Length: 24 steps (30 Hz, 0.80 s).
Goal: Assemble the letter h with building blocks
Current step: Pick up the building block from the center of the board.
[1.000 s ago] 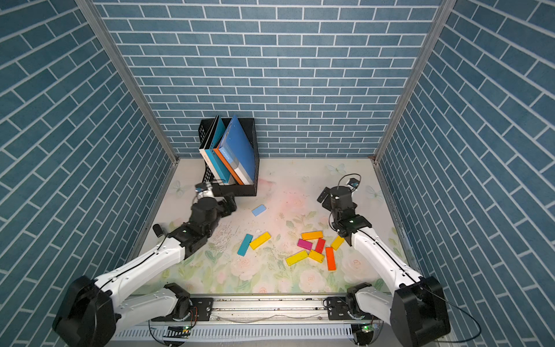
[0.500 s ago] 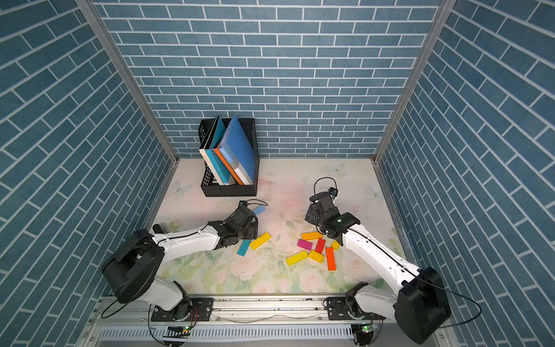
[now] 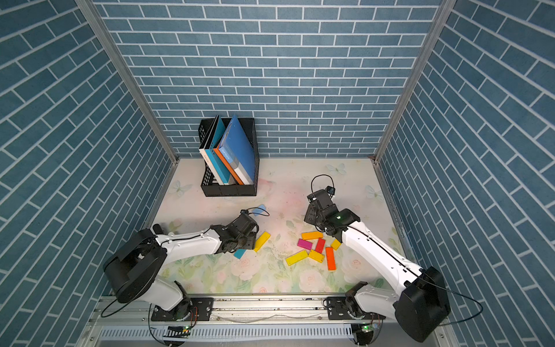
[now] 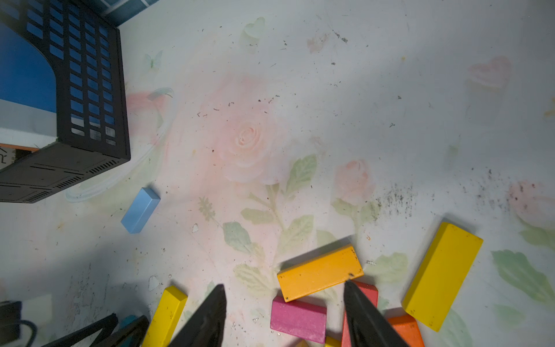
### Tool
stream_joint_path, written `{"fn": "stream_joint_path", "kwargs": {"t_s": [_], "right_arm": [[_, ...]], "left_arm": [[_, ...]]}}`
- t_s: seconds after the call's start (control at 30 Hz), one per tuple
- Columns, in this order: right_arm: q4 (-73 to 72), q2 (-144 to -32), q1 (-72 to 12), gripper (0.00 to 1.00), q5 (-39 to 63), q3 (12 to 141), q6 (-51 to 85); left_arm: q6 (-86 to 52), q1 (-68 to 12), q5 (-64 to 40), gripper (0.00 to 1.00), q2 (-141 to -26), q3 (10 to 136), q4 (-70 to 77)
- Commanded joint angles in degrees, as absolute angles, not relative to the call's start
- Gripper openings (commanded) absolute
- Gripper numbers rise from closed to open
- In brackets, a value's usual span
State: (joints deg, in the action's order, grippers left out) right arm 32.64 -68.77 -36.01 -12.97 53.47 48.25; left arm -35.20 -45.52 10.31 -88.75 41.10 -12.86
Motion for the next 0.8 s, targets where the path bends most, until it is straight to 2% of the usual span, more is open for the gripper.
{"fn": "stream_joint_path", "kwargs": {"t_s": [0.0,0.13,0.43,0.77], "right_arm": [[34.9,-68.2,-36.3,0.63,-12.9,54.4,49.4],[34.9,-67.8,-36.3,0.63,-13.1,54.0,49.3],[35.6,-66.3,-36.3,0.58,-14.6,54.1,48.1],[35.7,-65.1,-36.3,0.58,-14.9,53.8,47.9]], "left_arm": [[-37.3,-46.0,7.1,0.64,-90.2,39.1,-16.4],[-37.6,-46.4,7.8,0.63,-89.6,38.6,-17.4],[-37.6,-48.3,5.5,0.32,-93.9,42.0,-17.9],[-41.8,-53.0,-1.8,0.13,-103.3,50.5,-15.2]]}}
